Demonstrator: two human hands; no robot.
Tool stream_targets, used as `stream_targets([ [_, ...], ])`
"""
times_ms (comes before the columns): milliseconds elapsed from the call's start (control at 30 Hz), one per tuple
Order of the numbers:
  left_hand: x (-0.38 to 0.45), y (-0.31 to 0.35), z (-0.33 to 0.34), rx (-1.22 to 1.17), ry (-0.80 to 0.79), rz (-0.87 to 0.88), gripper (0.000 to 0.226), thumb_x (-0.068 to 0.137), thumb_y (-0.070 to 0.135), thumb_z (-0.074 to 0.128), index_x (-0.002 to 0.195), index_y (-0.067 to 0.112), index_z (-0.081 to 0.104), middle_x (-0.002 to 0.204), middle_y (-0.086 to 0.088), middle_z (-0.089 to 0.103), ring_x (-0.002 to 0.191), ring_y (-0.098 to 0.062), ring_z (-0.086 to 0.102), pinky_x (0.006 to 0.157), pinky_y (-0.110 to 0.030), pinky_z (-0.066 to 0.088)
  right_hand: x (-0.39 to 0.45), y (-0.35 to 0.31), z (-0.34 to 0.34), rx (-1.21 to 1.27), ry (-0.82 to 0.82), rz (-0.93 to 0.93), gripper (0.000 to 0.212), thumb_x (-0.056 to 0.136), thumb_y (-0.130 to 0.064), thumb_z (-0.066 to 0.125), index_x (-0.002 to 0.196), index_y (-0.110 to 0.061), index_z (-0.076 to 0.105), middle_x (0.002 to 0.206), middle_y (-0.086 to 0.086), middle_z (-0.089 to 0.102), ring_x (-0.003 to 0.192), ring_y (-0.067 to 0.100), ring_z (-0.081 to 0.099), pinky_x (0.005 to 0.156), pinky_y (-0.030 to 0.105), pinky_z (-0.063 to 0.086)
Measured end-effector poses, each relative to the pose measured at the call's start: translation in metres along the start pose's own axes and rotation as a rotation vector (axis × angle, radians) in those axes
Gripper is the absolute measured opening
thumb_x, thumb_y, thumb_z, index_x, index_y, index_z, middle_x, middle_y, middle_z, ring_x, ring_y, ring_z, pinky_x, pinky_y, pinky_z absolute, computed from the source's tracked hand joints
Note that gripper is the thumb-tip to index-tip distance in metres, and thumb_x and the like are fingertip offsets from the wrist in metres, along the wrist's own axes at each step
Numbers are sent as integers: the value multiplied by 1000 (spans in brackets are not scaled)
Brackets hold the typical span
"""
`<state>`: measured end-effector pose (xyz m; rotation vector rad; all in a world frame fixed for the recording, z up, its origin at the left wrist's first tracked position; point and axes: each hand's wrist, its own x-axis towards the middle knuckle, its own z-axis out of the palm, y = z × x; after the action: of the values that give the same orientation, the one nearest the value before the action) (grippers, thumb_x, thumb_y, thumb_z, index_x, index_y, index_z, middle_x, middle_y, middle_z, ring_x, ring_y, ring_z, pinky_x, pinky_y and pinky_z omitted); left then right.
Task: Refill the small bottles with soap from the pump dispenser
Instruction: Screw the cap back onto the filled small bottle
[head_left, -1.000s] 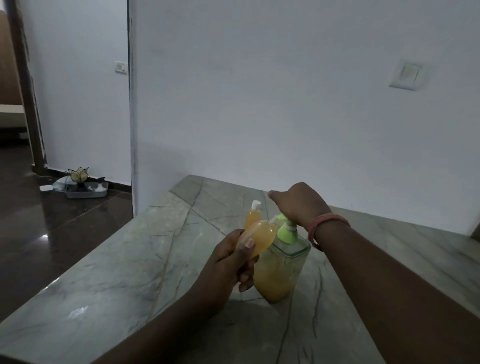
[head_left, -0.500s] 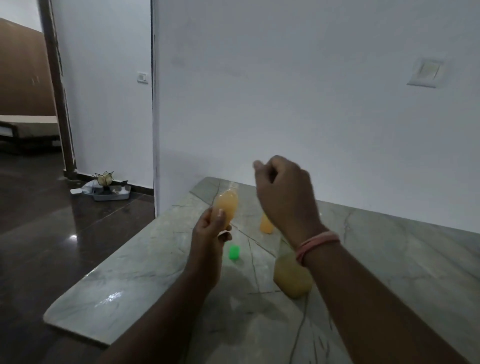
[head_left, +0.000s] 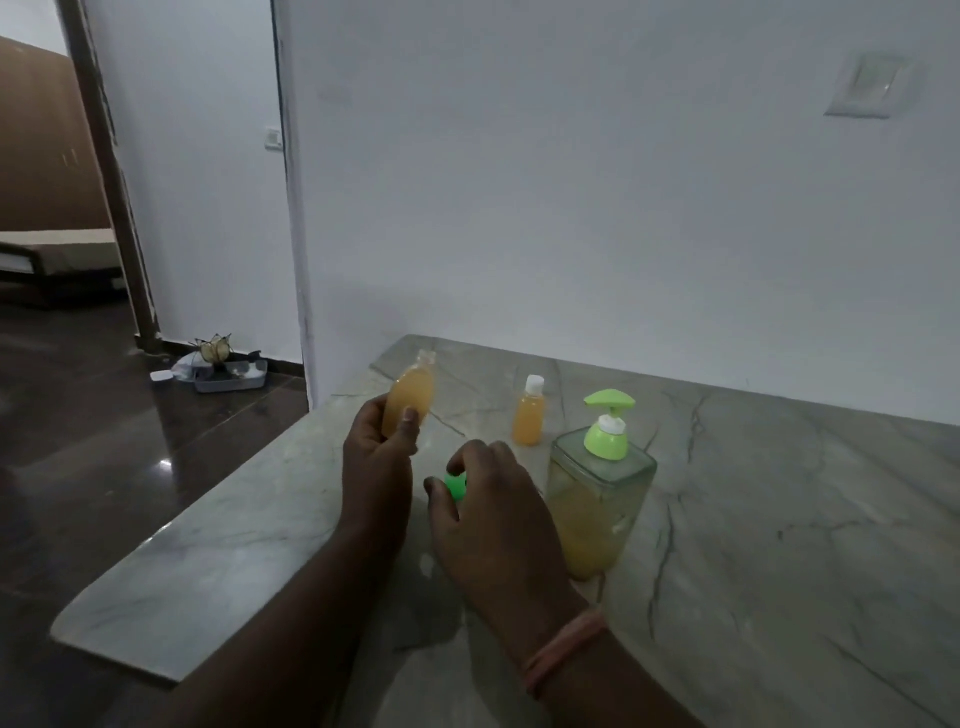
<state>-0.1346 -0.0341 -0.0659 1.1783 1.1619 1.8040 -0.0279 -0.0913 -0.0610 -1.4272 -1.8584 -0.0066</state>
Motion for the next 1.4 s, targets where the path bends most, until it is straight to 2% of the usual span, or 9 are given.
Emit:
stream_targets([
  [167,0,0,1,-7,-29,6,16,102,23,52,118,22,56,105,0,64,101,-24,63,83,-33,51,17,16,17,-31,-221,225,60,92,-45,58,140,-20,33,135,10,38,120,27,48,95,37,50],
  [300,1,1,-2,24,-24,9,15,101,21,54,116,22,58,107,-3,66,101,-23,64,86,-37,53,29,21,34,-88,-295,136,38,97,-30,55,133,-22,46,131,9,46,117,25,50,95,39,49],
  [600,-4,1,-2,126,-91,-42,16,101,21,55,116,18,59,109,-6,66,102,-23,65,90,-39,55,43,20,38,401,207,151,31,94,-16,62,121,-19,48,113,-1,55,99,8,54,81,18,46],
  [700,-8,1,2,177,-147,-54,19,100,21,56,119,18,57,113,-5,66,105,-22,65,93,-42,56,45,20,31,405,335,47,31,91,-11,66,119,-18,54,109,-5,58,100,7,58,86,24,54],
  [833,-8,-1,3,223,-167,-66,26,100,19,54,126,14,54,120,-8,63,107,-24,64,96,-50,55,50,15,25,309,465,-64,32,96,-7,54,127,-11,58,116,2,52,105,11,53,91,23,47],
  [967,-1,-5,5,277,-191,-68,29,101,17,53,129,12,53,122,-9,61,109,-25,62,98,-51,53,55,13,23,345,459,-93,38,97,-4,52,135,-10,51,120,-2,47,108,5,48,90,-2,31],
  [1133,3,-9,7,309,-216,-95,36,101,16,52,137,9,50,132,-11,58,117,-28,58,103,-50,50,58,16,24,363,461,-86,29,94,-5,60,122,-11,58,115,-1,61,106,7,55,91,12,45],
  [1267,4,-14,11,374,-235,-85,36,102,16,51,137,10,49,134,-11,58,119,-28,57,105,-49,49,60,21,28,318,456,-133,28,95,-2,56,122,-9,62,115,3,62,104,2,51,88,-2,34],
  [1400,6,-16,12,464,-244,-59,38,102,16,52,139,12,49,137,-10,57,121,-27,55,103,-41,46,64,27,28,315,424,-145,36,95,2,52,127,-11,63,111,-2,56,102,-2,48,89,-2,33],
])
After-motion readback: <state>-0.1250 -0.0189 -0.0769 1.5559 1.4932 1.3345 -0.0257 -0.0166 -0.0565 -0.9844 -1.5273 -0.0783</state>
